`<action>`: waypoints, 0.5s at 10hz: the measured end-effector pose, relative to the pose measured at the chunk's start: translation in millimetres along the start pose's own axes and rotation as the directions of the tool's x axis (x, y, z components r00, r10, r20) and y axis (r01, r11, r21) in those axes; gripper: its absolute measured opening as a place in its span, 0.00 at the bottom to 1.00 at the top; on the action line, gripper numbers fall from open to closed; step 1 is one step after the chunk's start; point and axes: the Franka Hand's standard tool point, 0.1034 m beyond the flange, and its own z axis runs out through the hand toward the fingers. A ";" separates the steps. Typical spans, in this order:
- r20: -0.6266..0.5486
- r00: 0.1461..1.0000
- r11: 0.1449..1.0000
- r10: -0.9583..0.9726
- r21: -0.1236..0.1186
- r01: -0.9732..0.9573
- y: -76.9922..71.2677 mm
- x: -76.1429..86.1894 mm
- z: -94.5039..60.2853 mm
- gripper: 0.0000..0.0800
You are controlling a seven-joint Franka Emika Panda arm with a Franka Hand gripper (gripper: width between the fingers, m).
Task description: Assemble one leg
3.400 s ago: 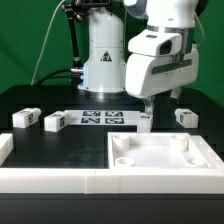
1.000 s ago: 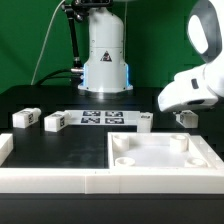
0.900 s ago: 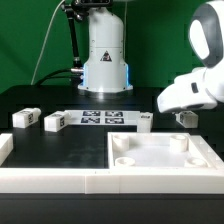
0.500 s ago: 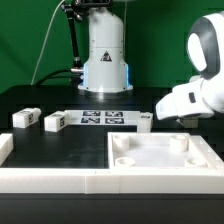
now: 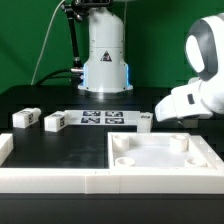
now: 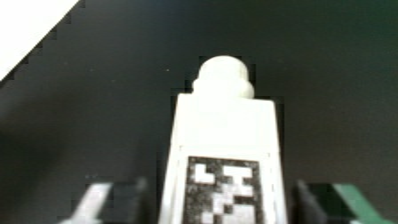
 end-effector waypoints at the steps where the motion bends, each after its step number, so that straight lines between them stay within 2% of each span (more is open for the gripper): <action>1: 0.000 1.000 1.000 0.000 0.000 0.000 0.0 0.0 0.0 0.36; 5: 0.000 1.000 1.000 0.000 0.000 0.000 0.0 0.0 0.0 0.36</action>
Offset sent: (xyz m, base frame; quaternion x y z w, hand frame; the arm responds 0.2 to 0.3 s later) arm 0.0000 0.0000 0.0000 0.0000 0.0000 0.0000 1.0000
